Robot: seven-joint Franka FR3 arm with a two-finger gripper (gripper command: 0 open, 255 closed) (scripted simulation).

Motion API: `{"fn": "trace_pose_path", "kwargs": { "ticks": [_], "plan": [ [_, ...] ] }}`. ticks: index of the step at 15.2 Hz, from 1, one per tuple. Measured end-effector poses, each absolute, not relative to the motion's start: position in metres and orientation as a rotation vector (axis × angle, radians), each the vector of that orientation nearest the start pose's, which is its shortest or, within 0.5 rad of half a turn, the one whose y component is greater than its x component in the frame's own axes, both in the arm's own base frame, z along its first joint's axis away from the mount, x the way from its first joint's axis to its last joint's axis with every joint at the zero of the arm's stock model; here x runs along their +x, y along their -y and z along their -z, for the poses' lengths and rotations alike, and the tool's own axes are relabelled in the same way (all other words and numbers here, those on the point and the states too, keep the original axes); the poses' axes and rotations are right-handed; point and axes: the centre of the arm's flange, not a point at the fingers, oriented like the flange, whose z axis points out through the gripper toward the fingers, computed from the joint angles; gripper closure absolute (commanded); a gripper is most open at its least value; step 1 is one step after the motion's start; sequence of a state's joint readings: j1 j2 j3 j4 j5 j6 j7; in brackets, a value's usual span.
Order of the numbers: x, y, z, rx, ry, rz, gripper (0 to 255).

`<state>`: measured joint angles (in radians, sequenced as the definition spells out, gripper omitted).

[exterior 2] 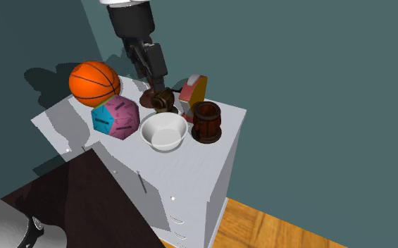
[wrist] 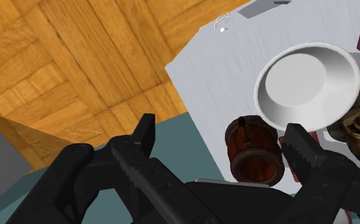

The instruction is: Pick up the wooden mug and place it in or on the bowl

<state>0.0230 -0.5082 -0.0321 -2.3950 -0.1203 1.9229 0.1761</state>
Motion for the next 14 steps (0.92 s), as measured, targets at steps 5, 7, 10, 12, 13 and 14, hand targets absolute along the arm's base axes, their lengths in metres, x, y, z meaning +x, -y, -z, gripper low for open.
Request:
{"fn": "trace_pose_path", "kwargs": {
  "ticks": [5,7,10,12,13,14],
  "plan": [
    [0.45,0.009,-0.46,-3.22,-0.221,0.074,0],
    [0.471,0.009,-0.443,-3.218,-0.218,0.074,0],
    [0.498,0.009,-0.412,-3.214,-0.214,0.074,0],
    [0.518,0.004,-0.394,-3.211,-0.211,0.076,0],
    [0.525,0.005,-0.384,-3.209,-0.208,0.076,0],
    [0.534,0.004,-0.374,-3.208,-0.207,0.076,0]
  ]
}}
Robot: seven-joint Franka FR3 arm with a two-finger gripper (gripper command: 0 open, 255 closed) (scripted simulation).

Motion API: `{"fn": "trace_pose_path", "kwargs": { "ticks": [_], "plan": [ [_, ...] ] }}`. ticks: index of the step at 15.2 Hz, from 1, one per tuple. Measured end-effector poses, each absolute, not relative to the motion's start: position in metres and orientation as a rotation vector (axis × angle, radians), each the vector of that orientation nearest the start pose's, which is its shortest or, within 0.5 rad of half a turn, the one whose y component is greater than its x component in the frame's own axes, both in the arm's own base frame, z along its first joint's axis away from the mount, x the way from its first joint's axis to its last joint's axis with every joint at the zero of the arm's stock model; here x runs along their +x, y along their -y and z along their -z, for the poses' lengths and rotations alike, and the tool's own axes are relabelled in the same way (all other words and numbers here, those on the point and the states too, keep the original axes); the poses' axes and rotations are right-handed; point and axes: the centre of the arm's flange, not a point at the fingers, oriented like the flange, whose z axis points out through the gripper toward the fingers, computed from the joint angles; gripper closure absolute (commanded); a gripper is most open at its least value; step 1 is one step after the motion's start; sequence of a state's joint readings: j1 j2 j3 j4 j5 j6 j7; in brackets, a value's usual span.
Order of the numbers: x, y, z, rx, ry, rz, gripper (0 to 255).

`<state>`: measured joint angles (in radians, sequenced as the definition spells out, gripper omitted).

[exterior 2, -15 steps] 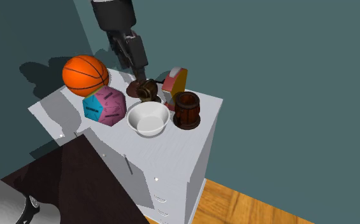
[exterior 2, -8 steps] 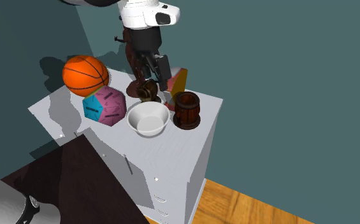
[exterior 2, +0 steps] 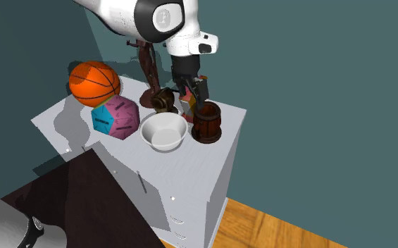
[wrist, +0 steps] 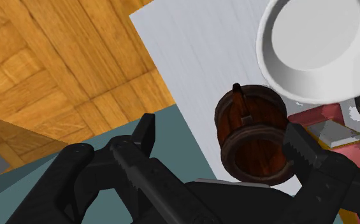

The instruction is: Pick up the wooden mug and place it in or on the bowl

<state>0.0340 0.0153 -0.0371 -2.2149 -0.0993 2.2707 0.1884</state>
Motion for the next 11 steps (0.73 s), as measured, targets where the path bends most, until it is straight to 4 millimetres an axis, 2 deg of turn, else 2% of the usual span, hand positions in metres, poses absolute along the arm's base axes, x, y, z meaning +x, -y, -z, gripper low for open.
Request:
{"fn": "trace_pose_path", "kwargs": {
  "ticks": [11],
  "plan": [
    [0.639,-0.007,-0.272,-3.193,-0.189,0.079,0]
  ]
}}
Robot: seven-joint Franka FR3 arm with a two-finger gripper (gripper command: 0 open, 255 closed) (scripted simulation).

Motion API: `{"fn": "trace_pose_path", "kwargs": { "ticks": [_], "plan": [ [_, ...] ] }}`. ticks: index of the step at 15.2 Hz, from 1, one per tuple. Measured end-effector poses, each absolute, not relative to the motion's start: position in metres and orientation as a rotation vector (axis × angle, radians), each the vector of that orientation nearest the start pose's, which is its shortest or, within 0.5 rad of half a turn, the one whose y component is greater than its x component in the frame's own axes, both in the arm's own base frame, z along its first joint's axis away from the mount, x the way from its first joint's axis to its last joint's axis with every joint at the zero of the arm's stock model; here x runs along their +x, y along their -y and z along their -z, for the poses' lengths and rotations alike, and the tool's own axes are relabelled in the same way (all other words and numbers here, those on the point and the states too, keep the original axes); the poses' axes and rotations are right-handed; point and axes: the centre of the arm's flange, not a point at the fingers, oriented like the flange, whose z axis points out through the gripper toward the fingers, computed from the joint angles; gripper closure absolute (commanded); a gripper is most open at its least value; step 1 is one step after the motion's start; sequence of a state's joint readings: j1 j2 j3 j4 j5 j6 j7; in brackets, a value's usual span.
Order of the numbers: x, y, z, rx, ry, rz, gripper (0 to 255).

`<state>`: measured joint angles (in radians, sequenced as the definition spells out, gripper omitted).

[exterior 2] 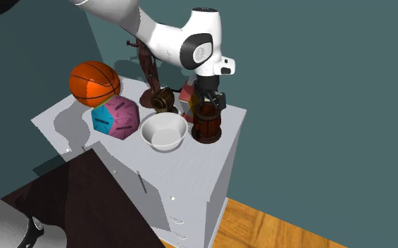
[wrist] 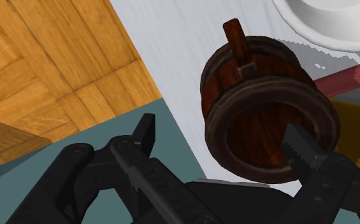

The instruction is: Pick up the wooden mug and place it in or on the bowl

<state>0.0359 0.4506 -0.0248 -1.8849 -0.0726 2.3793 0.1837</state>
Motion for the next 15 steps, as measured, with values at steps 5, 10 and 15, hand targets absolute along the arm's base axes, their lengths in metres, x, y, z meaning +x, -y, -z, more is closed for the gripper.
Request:
{"fn": "trace_pose_path", "kwargs": {
  "ticks": [5,10,15],
  "plan": [
    [0.67,-0.008,-0.233,-3.187,-0.184,0.079,0],
    [0.673,-0.007,-0.206,-3.187,-0.183,0.08,0],
    [0.674,-0.006,-0.198,-3.187,-0.183,0.08,0]
  ]
}}
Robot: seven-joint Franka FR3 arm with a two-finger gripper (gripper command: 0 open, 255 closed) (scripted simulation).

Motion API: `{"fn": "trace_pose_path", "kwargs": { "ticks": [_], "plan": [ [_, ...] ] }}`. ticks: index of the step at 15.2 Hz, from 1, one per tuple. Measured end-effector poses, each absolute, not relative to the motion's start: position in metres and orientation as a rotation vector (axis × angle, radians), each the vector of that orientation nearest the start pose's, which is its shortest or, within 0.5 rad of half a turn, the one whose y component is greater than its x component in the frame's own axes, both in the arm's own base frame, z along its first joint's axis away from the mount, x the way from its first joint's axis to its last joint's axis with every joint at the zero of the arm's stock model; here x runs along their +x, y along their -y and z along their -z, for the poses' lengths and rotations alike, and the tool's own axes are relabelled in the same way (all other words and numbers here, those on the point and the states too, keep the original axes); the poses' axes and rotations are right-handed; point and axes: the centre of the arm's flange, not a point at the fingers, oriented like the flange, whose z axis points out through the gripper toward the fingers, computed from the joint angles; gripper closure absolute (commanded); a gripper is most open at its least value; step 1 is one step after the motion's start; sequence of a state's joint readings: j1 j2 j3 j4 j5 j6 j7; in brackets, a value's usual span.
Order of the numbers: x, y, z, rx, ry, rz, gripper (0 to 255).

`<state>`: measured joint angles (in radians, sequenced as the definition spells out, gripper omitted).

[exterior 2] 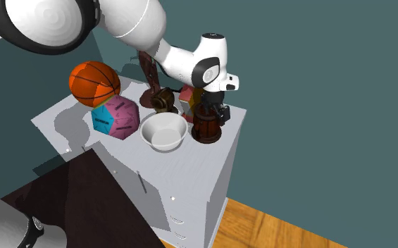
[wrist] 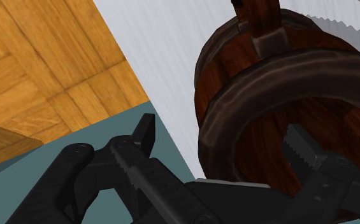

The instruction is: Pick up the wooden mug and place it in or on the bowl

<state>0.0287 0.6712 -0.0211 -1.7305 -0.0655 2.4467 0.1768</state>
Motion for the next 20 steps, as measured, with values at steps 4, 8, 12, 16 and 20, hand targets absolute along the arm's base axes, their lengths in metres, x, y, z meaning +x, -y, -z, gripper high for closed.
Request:
{"fn": "trace_pose_path", "kwargs": {
  "ticks": [4,8,12,16,20],
  "plan": [
    [0.674,-0.006,-0.198,-3.187,-0.183,0.08,255],
    [0.674,-0.006,-0.199,-3.187,-0.184,0.081,255],
    [0.674,-0.006,-0.199,-3.187,-0.184,0.081,255],
    [0.674,-0.006,-0.208,-3.187,-0.183,0.076,255],
    [0.673,-0.007,-0.229,-3.187,-0.183,0.076,255]
  ]
}}
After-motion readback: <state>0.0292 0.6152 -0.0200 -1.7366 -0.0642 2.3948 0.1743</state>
